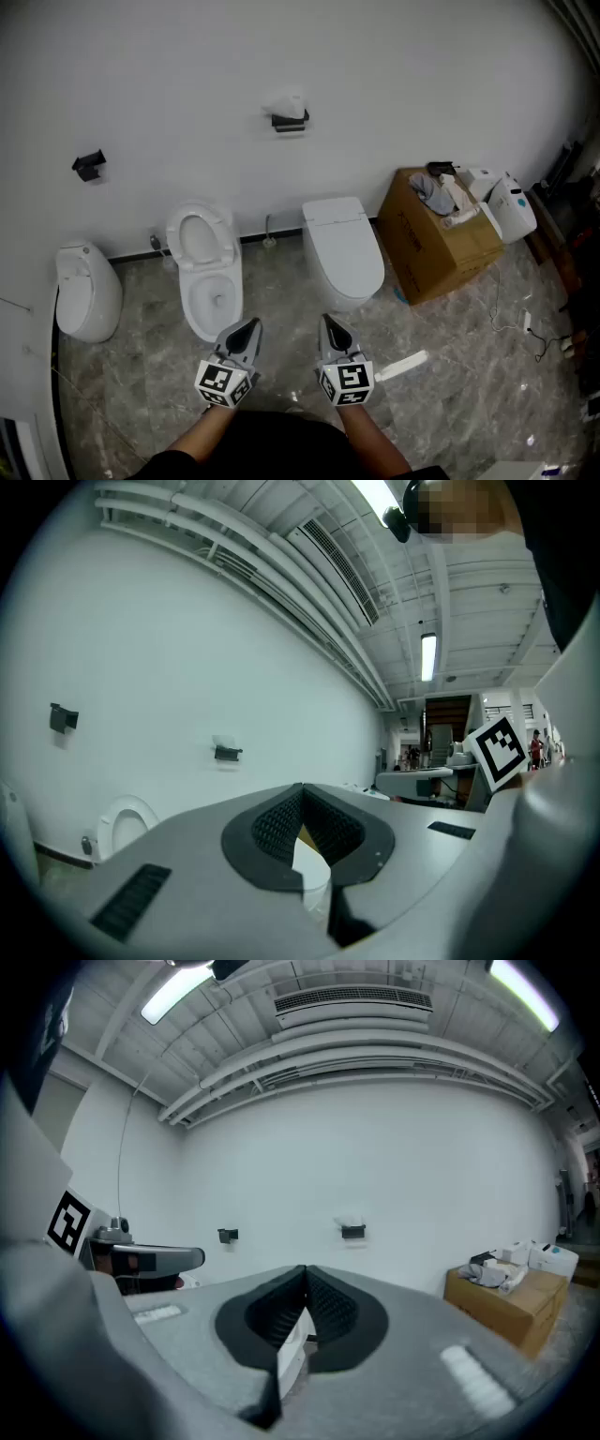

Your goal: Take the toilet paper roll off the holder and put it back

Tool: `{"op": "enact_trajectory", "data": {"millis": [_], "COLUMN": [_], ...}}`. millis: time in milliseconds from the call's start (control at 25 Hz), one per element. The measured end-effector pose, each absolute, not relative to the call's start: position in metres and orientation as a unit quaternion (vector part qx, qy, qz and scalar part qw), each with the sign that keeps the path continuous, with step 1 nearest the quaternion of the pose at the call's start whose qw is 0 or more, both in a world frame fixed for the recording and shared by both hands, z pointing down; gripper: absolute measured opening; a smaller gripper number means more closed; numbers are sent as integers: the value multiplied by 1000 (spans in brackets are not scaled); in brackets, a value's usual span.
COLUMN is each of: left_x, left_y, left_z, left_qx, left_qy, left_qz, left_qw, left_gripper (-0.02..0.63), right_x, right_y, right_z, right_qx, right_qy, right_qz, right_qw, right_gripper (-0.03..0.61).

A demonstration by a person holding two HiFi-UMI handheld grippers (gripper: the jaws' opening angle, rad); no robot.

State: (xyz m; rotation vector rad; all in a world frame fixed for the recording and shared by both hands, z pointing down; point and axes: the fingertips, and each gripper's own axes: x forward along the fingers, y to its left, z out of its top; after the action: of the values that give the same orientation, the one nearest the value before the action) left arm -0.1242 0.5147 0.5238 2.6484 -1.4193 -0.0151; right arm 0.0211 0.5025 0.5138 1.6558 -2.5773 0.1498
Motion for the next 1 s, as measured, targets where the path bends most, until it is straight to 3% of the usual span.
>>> {"op": "enact_trajectory", "data": {"millis": [560,1000], "left_x": [-86,-95], "left_y": [467,312], "left_z": [528,558], "left_qx": [882,889], "left_qy": [-468,-452], "left_qz": [7,1], "left_qw": [55,74], "left_gripper": [15,15], "right_x": [52,60], "right_y": [463,321], "right_z": [531,569], "right_qx": [540,574], "right_qy": [-839,-811], "right_qz": [60,80], "right_qw": [26,75], "right_gripper": [-2,-2]}}
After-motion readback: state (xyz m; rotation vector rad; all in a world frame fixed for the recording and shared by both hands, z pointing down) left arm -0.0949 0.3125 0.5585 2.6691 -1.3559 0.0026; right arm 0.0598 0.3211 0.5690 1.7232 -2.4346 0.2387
